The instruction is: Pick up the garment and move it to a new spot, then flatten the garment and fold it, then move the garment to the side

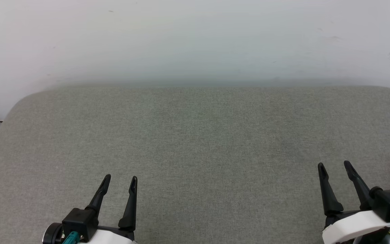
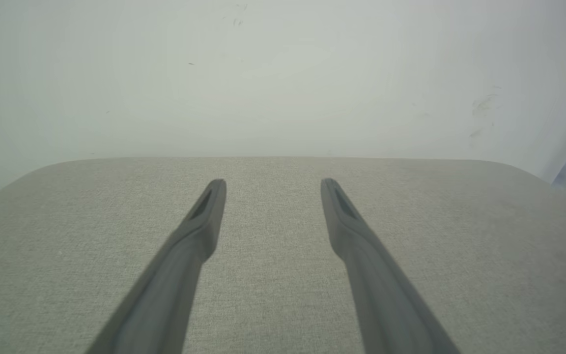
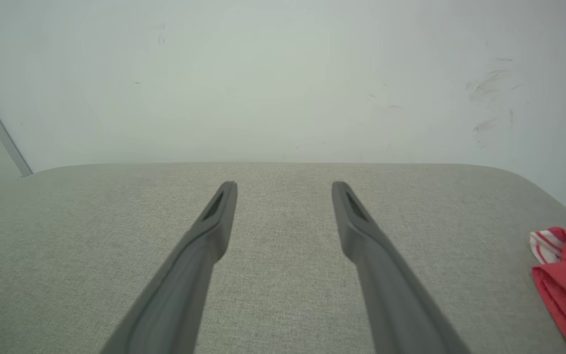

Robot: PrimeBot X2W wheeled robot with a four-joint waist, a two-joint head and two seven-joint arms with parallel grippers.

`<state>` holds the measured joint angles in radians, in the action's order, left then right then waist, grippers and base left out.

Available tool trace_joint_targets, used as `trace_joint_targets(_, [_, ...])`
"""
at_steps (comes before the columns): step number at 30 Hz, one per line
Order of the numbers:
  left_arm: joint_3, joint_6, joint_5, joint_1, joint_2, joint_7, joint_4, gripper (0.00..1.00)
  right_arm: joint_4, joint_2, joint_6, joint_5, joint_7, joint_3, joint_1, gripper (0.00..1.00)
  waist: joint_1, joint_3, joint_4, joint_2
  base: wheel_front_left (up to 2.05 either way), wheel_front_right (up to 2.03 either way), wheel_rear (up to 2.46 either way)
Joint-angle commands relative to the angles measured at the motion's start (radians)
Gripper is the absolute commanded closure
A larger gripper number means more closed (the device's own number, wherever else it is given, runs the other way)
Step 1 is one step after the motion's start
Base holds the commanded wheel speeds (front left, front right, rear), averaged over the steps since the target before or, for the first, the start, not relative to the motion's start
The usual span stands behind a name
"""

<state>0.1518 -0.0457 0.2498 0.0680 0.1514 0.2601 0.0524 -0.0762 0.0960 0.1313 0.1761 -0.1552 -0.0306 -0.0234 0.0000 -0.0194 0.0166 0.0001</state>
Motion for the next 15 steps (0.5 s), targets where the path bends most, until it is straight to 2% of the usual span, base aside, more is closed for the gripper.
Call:
trace_joint_targets(1, [-0.006,-0.006,-0.013,0.009,-0.002,0.007,0.003,0.0,-0.006,-0.003,-0.001,-0.001,-0.006,-0.002,0.006,0.0,0.0,-0.001,0.0,-0.0001,0.0,0.0,0.0])
trace_joint_targets(15, [-0.053,-0.051,-0.046,0.008,-0.041,0.007,0.001,0.0,-0.03,-0.012,-0.001,0.005,-0.026,0.004,0.01,0.0,0.0,-0.008,0.004,-0.0001,0.0,0.0,0.0])
